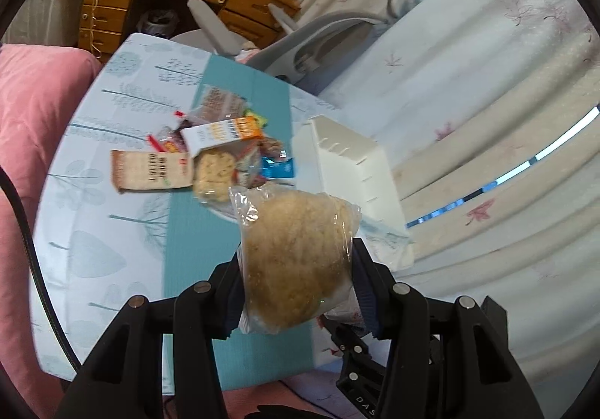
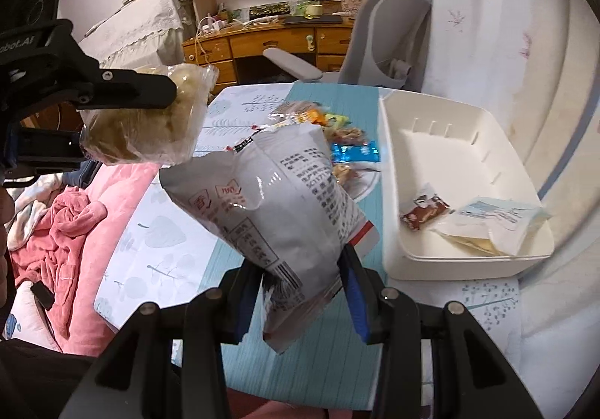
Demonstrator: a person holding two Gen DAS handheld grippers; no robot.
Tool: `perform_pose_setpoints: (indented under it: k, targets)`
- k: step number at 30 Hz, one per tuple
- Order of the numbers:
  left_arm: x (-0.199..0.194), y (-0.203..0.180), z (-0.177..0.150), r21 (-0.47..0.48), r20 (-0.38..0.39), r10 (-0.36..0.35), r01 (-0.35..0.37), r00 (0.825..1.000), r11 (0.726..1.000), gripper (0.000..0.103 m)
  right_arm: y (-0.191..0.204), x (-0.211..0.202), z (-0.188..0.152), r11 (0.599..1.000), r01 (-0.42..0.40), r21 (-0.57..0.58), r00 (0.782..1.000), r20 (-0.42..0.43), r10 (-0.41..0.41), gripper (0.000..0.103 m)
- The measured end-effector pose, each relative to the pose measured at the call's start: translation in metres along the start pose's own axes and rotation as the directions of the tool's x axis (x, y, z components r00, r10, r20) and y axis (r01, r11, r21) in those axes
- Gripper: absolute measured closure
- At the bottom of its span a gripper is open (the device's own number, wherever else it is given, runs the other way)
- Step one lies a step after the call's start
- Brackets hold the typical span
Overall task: Organize snacks
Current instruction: 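Carry the cookie bag with left tool while right tool carries the white bag to the tray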
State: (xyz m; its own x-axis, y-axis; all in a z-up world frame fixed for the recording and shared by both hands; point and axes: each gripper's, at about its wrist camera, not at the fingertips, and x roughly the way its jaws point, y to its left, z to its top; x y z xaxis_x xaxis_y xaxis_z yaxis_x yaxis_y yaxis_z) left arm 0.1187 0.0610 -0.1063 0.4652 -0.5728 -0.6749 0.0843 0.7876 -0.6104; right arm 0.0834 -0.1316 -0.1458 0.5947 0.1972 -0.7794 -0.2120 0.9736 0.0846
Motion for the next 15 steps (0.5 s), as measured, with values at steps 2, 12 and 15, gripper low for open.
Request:
perform_pose_setpoints:
  k: [2,12,15]
  targets:
    - [0.006,-0.011,0.001,-0.010,0.010,-0.023,0.023,1.000,1.000,0.054,-0.012,-0.003,0.000,1.000,-0.004,0.016,1.000,-0.001,0.004,0.061]
    - [0.040,-0.078,0.010,-0.002,0.077,-0.064,0.065,0.995,0.998,0.054,-0.086,-0.015,0.015,0.999,0.021,0.034,1.000,-0.019,-0.021,0.061]
    - [0.057,-0.095,0.012,-0.013,0.078,-0.069,0.070,0.995,0.997,0.054,-0.110,-0.015,0.021,0.999,0.026,0.034,0.999,-0.022,-0.026,0.061]
